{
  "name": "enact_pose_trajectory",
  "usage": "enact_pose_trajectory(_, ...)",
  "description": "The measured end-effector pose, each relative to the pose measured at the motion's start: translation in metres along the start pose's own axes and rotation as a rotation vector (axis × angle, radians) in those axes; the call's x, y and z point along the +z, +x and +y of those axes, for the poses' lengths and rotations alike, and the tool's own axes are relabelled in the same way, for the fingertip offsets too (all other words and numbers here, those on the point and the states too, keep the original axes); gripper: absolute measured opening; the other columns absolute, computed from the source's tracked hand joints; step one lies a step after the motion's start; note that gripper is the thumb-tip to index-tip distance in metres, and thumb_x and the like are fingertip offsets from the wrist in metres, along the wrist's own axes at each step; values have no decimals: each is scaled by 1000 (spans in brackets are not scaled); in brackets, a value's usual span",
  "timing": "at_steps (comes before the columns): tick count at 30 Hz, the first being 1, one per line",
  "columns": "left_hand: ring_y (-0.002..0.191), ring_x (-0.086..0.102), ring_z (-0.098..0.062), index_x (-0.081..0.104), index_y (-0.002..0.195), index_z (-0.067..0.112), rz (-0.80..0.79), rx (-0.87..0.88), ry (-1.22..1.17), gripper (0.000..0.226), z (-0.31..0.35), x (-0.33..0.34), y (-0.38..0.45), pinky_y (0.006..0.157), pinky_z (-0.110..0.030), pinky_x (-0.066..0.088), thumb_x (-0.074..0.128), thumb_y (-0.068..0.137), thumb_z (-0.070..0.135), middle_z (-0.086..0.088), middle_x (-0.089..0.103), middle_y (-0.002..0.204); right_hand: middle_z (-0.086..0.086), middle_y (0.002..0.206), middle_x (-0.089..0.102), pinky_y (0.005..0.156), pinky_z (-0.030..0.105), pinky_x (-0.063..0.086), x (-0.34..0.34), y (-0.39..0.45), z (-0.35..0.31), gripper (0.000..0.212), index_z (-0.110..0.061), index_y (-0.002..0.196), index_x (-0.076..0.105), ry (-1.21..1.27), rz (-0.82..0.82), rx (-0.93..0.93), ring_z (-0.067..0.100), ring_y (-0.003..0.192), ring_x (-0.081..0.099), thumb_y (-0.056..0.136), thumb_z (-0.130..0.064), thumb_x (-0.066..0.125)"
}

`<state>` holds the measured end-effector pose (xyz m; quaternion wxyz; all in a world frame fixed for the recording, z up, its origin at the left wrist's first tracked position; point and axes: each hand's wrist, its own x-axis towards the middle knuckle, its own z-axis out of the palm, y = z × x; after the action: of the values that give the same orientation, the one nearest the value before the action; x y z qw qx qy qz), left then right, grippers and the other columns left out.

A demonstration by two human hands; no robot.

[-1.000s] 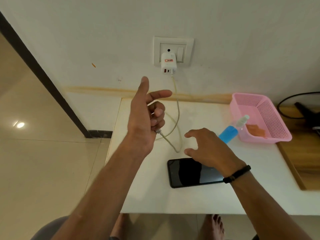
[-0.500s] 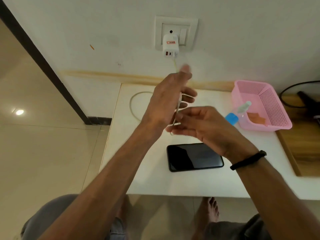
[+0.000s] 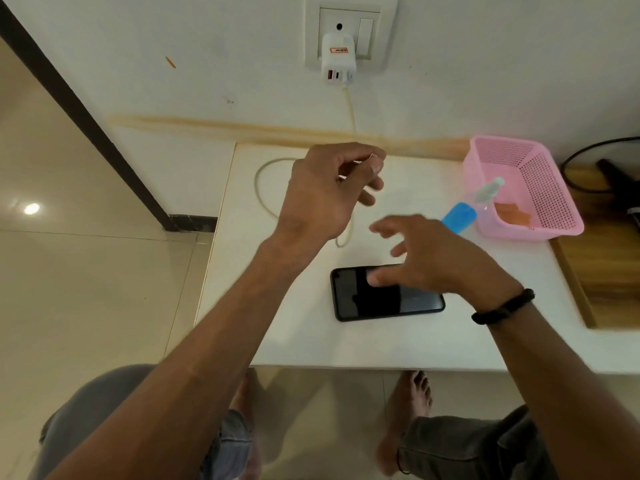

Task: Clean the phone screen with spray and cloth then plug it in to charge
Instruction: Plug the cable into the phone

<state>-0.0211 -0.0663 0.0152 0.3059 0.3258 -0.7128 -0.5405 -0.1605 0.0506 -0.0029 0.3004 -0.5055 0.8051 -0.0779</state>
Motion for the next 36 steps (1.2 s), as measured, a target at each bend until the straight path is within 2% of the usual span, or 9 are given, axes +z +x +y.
enact_pose_trajectory(3, 52, 55, -3, 78, 107, 15, -6, 24, 166, 22, -4, 4, -2, 50, -14, 43, 59, 105, 25, -9, 70, 73, 0, 137, 51, 98, 31, 50, 15, -4, 5, 91, -27, 148, 47, -345, -215, -28, 21, 120, 55, 69, -32, 93)
enact_pose_trajectory(6, 75, 62, -15, 73, 117, 9, -31, -16, 259, 27, -7, 10, -3, 62, -26, 47, 48, 108, 17, -17, 73, 98, 0, 125, 48, 95, 38, 55, 31, -1, 8, 89, -28, 145, 45, -425, -208, -55, 20, 111, 54, 70, -28, 93)
enact_pose_trajectory(8, 92, 67, -16, 68, 128, 12, -56, -59, 303, 31, -7, 12, -2, 67, -15, 46, 44, 108, 15, -5, 73, 110, 0, 121, 45, 88, 36, 54, 37, 1, 8, 86, -29, 142, 44, -510, -154, -93, 19, 107, 50, 70, -31, 91)
enact_pose_trajectory(13, 61, 69, -4, 75, 118, 20, -74, -92, 156, 21, -5, 20, 3, 57, -14, 53, 62, 101, 20, 9, 80, 91, 1, 116, 32, 82, 37, 49, 48, -1, 14, 92, -29, 136, 35, -569, -114, -89, 17, 99, 34, 62, -43, 88)
enact_pose_trajectory(18, 61, 71, -4, 79, 110, 21, -5, -113, -39, 17, 1, 22, 9, 56, -12, 50, 72, 95, 23, 10, 81, 88, -5, 101, 38, 75, 35, 47, 38, -9, 21, 88, -31, 126, 30, -501, -24, -23, 15, 87, 48, 58, -52, 83)
enact_pose_trajectory(22, 63, 66, -1, 79, 111, 22, 85, -85, -135, 17, 5, 23, 13, 56, -7, 46, 71, 97, 28, 7, 81, 84, -7, 96, 58, 66, 34, 61, -7, -20, 31, 79, -33, 113, 40, 41, 84, 107, 12, 79, 65, 50, -51, 83)
enact_pose_trajectory(26, 64, 65, 2, 80, 106, 27, 116, -94, -197, 14, 8, 25, 12, 57, -9, 47, 73, 95, 33, 9, 80, 83, 0, 99, 77, 78, 39, 66, -42, -31, 33, 79, -31, 119, 57, 771, 251, 74, 23, 87, 78, 47, -40, 90)
enact_pose_trajectory(30, 64, 65, 3, 80, 101, 30, 61, -98, -206, 11, 9, 33, 5, 56, -8, 47, 74, 93, 34, 10, 80, 82, 5, 89, 63, 74, 42, 61, -63, -31, 31, 24, -19, 99, 72, 1518, 388, -89, 23, 84, 66, 76, -21, 80)
enact_pose_trajectory(36, 71, 66, 2, 81, 102, 33, 8, 20, 1, 12, 12, 60, -10, 59, -9, 48, 76, 91, 35, 25, 77, 84, 16, 120, 70, 93, 47, 59, -69, -26, 35, 45, -14, 127, 62, 2178, 507, -78, 29, 106, 70, 89, -32, 77)
